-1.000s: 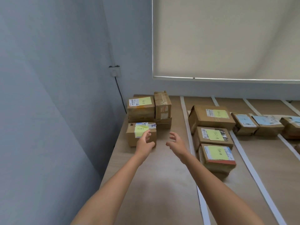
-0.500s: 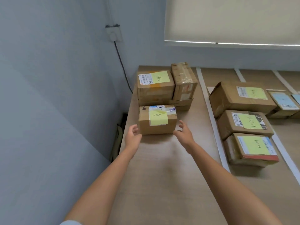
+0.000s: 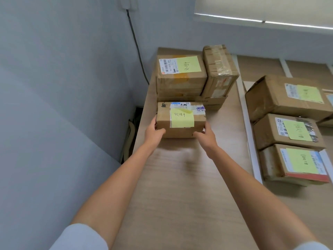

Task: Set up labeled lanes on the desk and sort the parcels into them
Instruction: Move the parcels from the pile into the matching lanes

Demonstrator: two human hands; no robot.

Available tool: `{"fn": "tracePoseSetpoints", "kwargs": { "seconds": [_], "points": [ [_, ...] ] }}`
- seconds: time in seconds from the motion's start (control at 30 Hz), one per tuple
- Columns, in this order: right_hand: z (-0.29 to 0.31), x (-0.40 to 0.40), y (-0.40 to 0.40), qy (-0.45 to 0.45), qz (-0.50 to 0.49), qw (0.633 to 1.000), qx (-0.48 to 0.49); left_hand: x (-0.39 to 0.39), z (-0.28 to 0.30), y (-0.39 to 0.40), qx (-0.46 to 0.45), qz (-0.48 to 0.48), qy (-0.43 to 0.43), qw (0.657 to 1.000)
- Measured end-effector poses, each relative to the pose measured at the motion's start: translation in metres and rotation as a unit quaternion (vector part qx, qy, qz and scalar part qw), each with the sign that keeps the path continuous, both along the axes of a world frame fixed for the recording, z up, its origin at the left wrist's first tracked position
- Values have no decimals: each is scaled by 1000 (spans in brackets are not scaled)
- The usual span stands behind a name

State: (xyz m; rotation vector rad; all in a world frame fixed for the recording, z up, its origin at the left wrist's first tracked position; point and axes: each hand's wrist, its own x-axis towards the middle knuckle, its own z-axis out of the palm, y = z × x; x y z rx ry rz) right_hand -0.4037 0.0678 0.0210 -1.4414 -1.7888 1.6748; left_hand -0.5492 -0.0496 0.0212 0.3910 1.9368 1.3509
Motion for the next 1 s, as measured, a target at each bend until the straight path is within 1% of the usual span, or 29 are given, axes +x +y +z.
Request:
{"fn": "tracePoseSetpoints", "kwargs": {
  "seconds": [0.1, 0.23, 0.47, 0.63, 0.83, 0.93, 1.0],
  "points": [
    [7, 6, -3, 9, 5, 1000, 6, 8, 8, 0, 9, 14, 4, 1000],
    [23, 29, -6, 28, 8, 999, 20, 28, 24, -4, 29, 9, 15, 999],
    [61, 101, 9, 58, 9, 997, 59, 93, 65, 9, 65, -3, 31, 997],
    [92, 183, 41, 74, -19, 992, 105, 170, 95, 44, 96, -42, 59, 993],
    [120, 307, 102, 101, -21, 984, 142, 293, 120, 102, 137, -63, 81, 985],
    [132, 371, 135, 110, -7, 983, 146, 363, 125, 133, 155, -43, 66, 985],
    [134, 414, 153, 116, -13, 984, 135, 407, 129, 153, 149, -37, 53, 987]
  ]
}}
